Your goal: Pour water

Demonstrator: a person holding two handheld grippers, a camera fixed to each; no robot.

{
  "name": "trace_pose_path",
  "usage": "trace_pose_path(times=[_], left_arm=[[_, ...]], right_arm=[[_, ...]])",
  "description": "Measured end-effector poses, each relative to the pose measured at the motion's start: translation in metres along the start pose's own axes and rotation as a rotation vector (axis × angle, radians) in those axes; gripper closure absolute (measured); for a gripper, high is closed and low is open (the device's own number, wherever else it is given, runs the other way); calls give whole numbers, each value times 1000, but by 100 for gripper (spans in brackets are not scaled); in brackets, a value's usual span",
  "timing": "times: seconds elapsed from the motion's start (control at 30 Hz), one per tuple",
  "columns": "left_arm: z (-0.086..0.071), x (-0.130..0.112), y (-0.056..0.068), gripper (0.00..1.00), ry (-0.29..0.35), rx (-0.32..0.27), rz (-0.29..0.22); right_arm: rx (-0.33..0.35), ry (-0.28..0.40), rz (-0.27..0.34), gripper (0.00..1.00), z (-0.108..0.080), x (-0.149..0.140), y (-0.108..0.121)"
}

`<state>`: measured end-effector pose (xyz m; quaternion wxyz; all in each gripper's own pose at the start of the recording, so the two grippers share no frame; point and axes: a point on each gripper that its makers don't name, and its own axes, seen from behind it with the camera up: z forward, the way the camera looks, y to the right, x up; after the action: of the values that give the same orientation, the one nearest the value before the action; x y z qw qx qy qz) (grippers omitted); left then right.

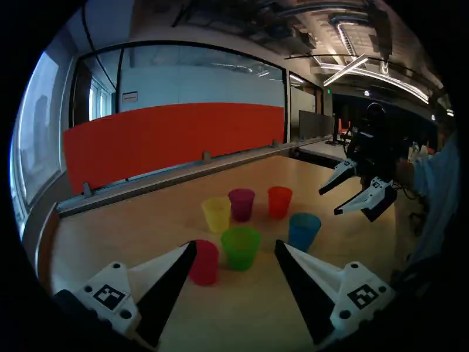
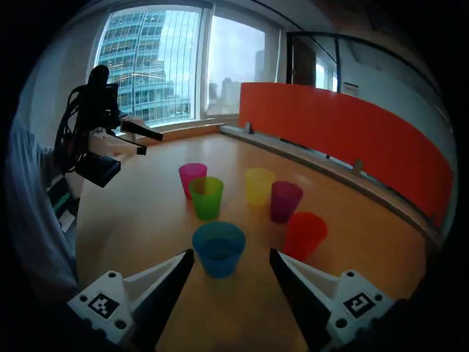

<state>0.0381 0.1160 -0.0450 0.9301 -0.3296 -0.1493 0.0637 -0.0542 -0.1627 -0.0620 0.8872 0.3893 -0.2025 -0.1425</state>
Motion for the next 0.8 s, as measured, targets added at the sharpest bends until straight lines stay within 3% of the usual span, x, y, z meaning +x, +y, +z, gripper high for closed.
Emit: trace_pose_path(times=[0.8], left_arm=[[14, -8, -2, 0, -18, -17, 5]], right_arm=[[61, -68, -28, 0, 58, -23, -19]])
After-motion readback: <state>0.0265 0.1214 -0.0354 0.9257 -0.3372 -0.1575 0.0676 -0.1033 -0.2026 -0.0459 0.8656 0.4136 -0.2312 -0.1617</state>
